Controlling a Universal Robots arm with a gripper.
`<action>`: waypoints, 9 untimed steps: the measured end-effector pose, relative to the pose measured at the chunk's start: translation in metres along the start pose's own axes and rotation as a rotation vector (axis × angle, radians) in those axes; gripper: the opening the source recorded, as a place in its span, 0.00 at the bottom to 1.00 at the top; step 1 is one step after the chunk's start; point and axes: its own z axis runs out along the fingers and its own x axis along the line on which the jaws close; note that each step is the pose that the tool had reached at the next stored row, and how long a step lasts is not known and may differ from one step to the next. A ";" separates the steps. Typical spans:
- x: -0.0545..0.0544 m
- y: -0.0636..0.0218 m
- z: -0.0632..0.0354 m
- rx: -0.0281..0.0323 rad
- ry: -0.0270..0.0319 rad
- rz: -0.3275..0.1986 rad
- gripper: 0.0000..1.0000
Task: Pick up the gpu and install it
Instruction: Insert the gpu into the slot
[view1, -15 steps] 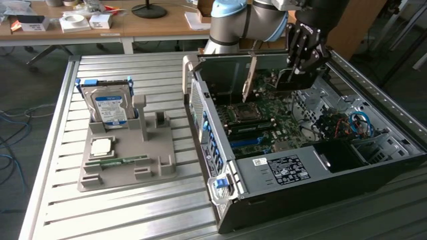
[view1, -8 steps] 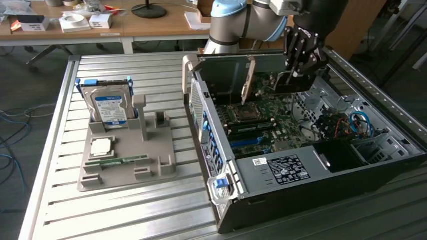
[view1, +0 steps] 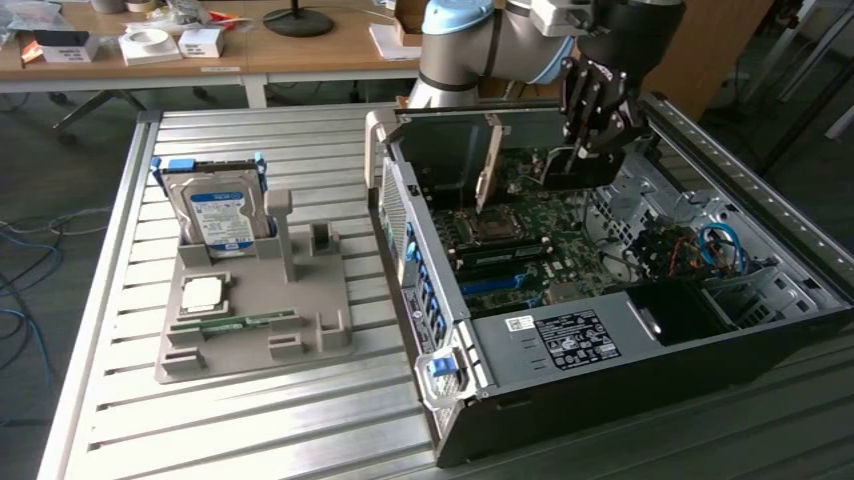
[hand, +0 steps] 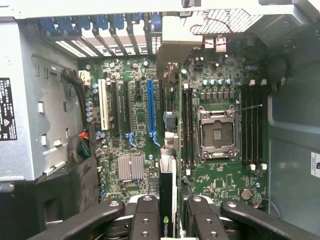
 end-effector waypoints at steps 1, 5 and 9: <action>0.000 0.0004 0.0012 0.0000 0.0000 0.000 0.26; 0.000 0.0021 0.0070 0.0000 0.0001 0.000 0.26; 0.000 0.0034 0.0133 0.0000 0.0000 0.000 0.26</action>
